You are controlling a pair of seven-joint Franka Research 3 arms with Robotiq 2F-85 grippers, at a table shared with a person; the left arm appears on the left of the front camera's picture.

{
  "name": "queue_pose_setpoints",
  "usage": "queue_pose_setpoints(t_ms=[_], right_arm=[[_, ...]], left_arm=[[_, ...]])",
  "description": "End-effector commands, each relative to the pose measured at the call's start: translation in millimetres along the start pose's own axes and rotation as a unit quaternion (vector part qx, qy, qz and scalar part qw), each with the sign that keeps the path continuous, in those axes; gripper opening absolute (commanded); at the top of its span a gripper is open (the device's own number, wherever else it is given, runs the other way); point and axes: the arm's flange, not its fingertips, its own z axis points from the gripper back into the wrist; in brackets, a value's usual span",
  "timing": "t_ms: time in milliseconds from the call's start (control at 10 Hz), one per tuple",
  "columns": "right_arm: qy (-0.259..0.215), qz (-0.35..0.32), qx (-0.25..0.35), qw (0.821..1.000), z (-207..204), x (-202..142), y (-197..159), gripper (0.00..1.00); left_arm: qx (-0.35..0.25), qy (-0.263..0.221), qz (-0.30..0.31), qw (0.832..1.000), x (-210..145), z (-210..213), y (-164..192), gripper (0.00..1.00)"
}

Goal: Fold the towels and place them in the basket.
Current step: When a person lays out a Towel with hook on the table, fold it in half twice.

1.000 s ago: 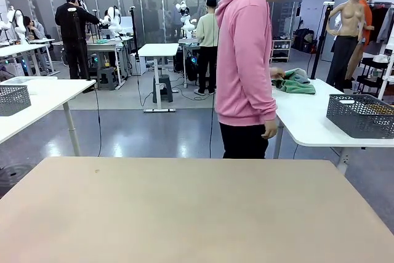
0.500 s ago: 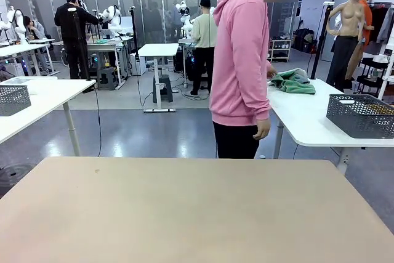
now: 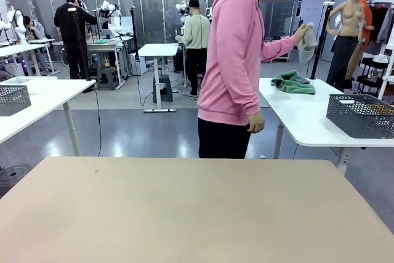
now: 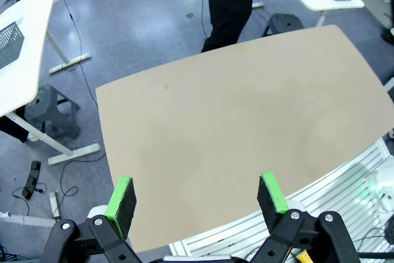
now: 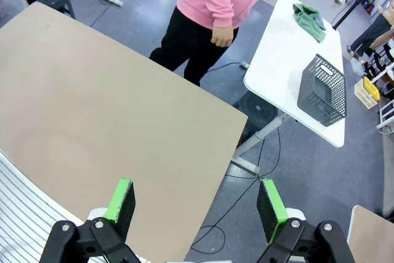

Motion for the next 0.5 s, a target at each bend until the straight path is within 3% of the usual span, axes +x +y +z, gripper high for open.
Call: queue_pose_setpoints(t_ms=[0, 400], right_arm=[[0.001, -0.003, -0.001, 1.000, -0.4, 0.0, -0.8, 1.00], [0.001, -0.003, -0.001, 1.000, -0.4, 0.0, -0.8, 1.00]], left_arm=[[0.001, 0.002, -0.002, 1.000, 5.2, 1.0, -1.3, 1.00], [0.001, 0.002, -0.002, 1.000, 5.2, 1.0, -1.3, 1.00]])
